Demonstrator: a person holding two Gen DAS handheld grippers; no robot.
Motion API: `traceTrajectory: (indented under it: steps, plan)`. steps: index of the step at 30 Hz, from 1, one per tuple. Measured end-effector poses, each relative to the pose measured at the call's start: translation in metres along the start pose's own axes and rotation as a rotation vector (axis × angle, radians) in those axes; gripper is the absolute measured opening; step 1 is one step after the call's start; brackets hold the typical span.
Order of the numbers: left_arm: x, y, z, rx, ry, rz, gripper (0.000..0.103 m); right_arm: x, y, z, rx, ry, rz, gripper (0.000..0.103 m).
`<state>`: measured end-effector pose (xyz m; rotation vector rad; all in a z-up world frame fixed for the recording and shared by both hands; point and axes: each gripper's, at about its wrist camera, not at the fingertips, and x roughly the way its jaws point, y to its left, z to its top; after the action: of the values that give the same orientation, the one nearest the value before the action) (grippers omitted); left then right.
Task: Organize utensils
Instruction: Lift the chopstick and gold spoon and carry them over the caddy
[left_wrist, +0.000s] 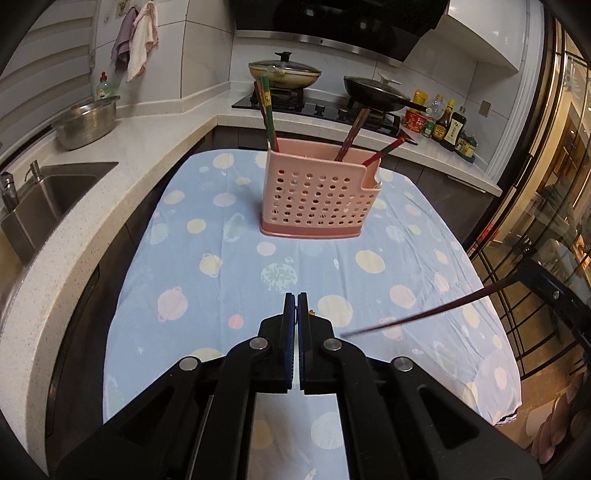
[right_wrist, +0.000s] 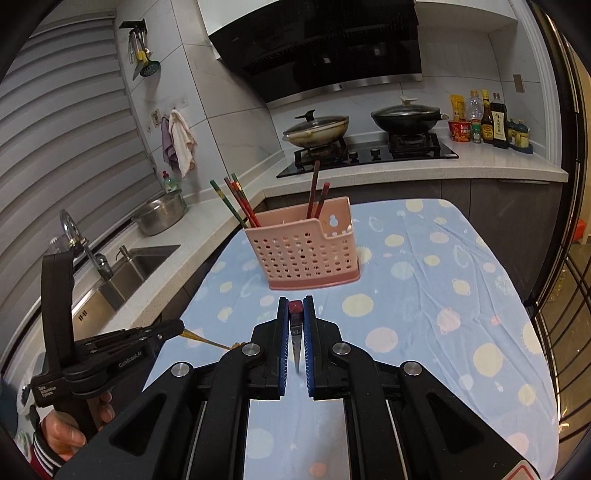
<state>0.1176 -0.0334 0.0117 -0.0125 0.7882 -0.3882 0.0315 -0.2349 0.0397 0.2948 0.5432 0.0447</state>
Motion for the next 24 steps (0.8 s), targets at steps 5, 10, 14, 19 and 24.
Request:
traceTrajectory:
  steps: [5, 10, 14, 19, 24]
  plan:
    - [-0.011, -0.007, 0.033, 0.037, -0.064, -0.01, 0.001, 0.0, 0.002, 0.039, -0.006, -0.06, 0.022, 0.007]
    - [-0.019, -0.013, 0.071, 0.066, -0.123, -0.006, 0.001, 0.002, 0.01, 0.077, -0.04, -0.133, 0.019, 0.007]
    - [-0.02, -0.015, 0.103, 0.077, -0.167, 0.005, 0.001, 0.005, 0.015, 0.105, -0.053, -0.206, 0.014, 0.007]
    - [-0.015, -0.017, 0.142, 0.087, -0.206, 0.028, 0.001, 0.012, 0.019, 0.145, -0.054, -0.306, 0.01, 0.007]
    - [-0.004, -0.018, 0.173, 0.092, -0.224, 0.044, 0.001, 0.028, 0.028, 0.179, -0.069, -0.365, 0.005, 0.007]
